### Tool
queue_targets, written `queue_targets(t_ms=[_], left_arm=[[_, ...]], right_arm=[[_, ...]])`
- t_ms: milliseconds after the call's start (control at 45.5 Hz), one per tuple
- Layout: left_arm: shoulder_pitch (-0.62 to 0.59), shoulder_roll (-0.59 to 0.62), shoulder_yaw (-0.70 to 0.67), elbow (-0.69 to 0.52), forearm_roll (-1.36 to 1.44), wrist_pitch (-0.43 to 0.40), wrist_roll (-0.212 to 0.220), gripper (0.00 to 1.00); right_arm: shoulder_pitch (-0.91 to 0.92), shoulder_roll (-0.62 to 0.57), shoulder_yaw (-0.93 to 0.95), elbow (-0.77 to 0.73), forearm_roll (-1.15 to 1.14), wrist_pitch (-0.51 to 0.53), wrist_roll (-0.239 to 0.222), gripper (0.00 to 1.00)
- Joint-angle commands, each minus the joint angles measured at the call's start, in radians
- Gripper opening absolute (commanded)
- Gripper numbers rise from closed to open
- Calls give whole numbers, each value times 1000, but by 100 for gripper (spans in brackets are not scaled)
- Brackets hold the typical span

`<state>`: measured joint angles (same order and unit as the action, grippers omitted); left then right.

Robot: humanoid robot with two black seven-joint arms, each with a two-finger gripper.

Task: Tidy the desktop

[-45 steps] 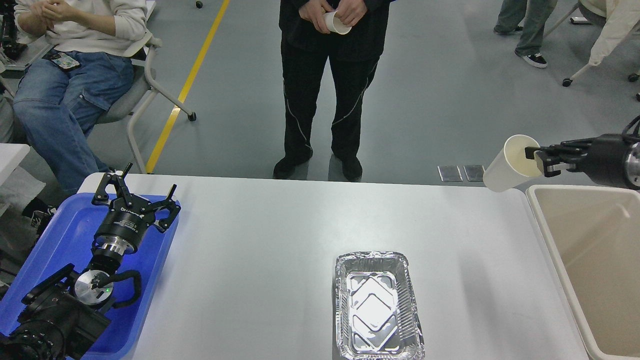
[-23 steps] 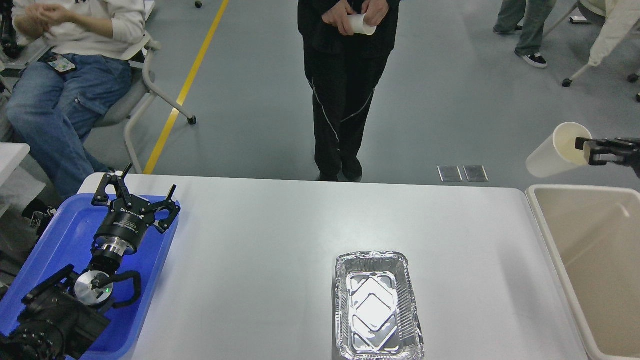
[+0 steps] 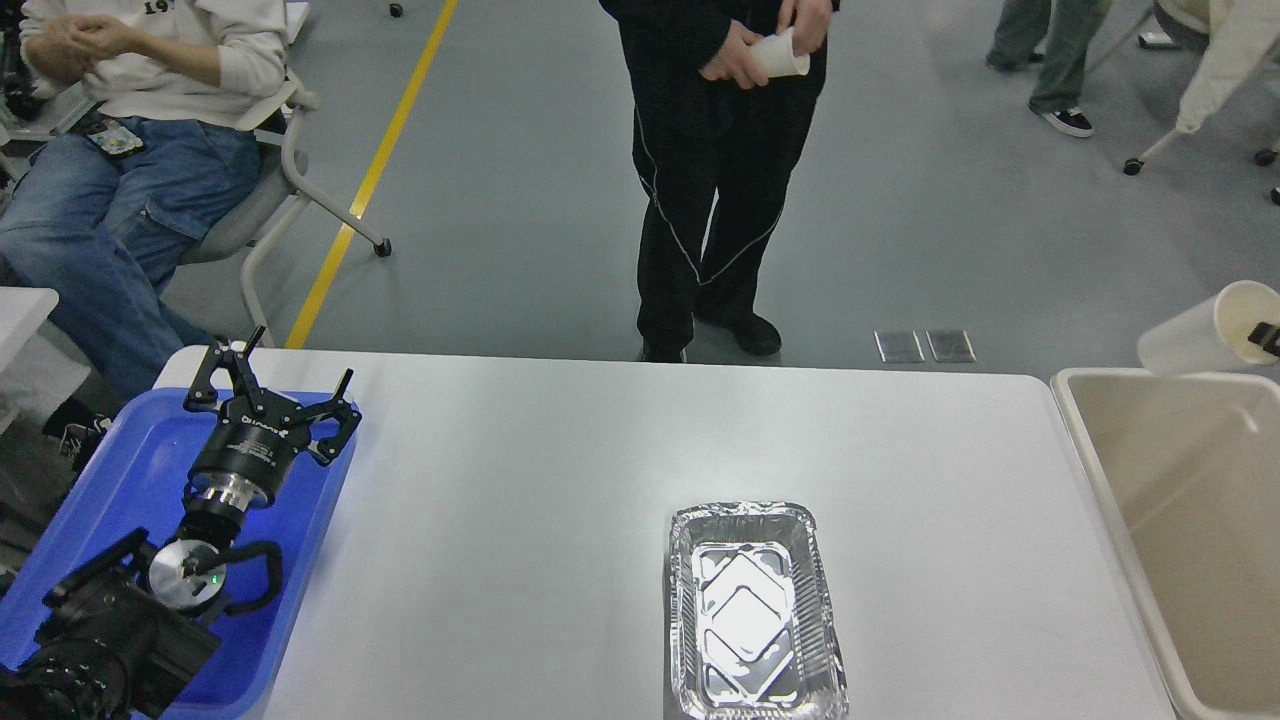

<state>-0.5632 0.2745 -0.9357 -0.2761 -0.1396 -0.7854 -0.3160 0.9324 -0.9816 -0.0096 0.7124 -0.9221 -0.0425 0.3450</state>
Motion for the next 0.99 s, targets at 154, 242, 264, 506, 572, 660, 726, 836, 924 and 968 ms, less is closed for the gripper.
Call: queue_targets(t_ms=[154, 242, 264, 506, 572, 660, 726, 836, 924, 968], left_arm=[[0, 0, 0, 0, 0, 0, 0, 100], [0, 0, 0, 0, 0, 0, 0, 100], [0, 0, 0, 0, 0, 0, 0, 100], [0, 0, 0, 0, 0, 0, 0, 100], [0, 0, 0, 0, -2, 0, 0, 100], [0, 0, 0, 0, -2, 0, 0, 100], [0, 0, 0, 0, -2, 0, 0, 100], [0, 0, 0, 0, -2, 0, 0, 100], [0, 0, 0, 1, -2, 0, 0, 100], [0, 0, 0, 0, -2, 0, 0, 100]], right_arm=[[-158, 263, 2, -479, 339, -8, 32, 0], [-175, 314, 2, -550, 387, -5, 32, 0], [-184, 320, 2, -559, 402, -5, 32, 0], [-253, 391, 0, -625, 539, -8, 31, 0], [-265, 399, 0, -634, 558, -8, 29, 0], [-285, 412, -1, -639, 582, -19, 28, 0], [-305, 420, 0, -657, 586, -19, 28, 0], [-325, 449, 5, -688, 588, -20, 26, 0], [-343, 471, 14, -705, 603, -23, 23, 0], [-351, 474, 16, -708, 615, -25, 22, 0]])
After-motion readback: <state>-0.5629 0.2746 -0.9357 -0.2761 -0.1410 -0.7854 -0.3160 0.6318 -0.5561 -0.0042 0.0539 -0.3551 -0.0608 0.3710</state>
